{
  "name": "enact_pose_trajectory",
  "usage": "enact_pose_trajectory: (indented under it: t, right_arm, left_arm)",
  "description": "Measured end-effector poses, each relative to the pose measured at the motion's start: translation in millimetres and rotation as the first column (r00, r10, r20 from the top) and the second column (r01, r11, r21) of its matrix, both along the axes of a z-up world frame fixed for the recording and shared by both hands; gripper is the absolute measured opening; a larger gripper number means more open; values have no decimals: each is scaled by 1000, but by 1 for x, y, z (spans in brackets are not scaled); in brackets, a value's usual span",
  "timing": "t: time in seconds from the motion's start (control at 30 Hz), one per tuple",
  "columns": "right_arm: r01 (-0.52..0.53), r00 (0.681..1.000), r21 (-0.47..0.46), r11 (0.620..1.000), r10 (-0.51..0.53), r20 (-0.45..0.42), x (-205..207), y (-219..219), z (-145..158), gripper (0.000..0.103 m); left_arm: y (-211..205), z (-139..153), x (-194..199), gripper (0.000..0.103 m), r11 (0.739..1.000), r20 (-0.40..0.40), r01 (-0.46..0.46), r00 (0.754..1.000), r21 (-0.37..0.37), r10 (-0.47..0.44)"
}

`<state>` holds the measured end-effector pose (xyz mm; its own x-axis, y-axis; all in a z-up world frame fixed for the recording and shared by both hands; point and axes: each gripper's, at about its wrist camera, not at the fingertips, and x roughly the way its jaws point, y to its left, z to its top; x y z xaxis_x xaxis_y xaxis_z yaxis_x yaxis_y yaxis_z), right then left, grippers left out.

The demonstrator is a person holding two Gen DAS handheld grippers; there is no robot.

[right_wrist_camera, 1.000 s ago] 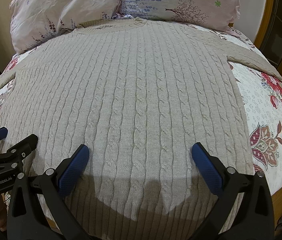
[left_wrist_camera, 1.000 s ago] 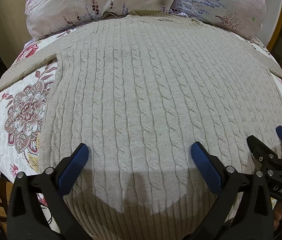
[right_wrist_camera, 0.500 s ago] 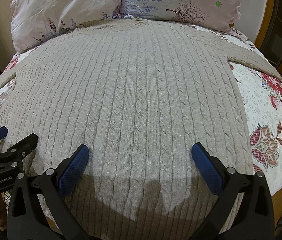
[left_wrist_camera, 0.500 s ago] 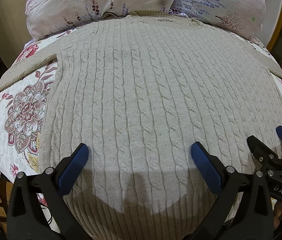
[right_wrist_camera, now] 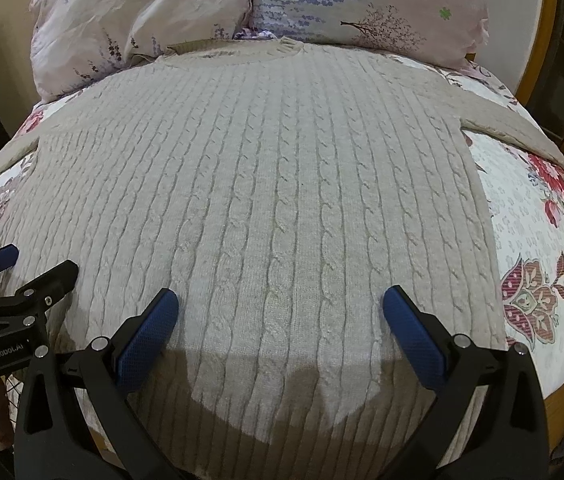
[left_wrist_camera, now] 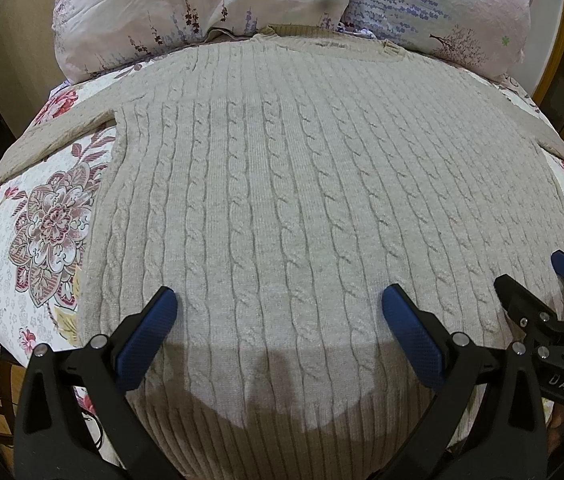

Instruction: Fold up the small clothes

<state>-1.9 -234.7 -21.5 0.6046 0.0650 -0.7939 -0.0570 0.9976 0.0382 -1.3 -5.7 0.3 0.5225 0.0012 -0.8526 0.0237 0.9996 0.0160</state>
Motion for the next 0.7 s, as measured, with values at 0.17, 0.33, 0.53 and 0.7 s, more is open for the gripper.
enact_pose_trajectory:
  t: [0.17,0.33,0.53,0.7]
  right_arm:
    - [-46,999,70,997,46,2,5,-14,9,102]
    - [196,957,375,906,-261,130,37,-148,57,99]
    - [533,767,582,614,-641,-25,84,-333,47,66]
    - [690,598,617,379,-779,-190,108,-433,10,57]
  left_arm:
    - [3,1,-3,101,1000,11,8,1000,-6,-8]
    - [28,15,-2,101,983,68,1,998,-183,12]
    - [63,41,12,101,964,179,-71,977,-257,119]
    - [91,46,30,101,938,150,-208,955,-276,256]
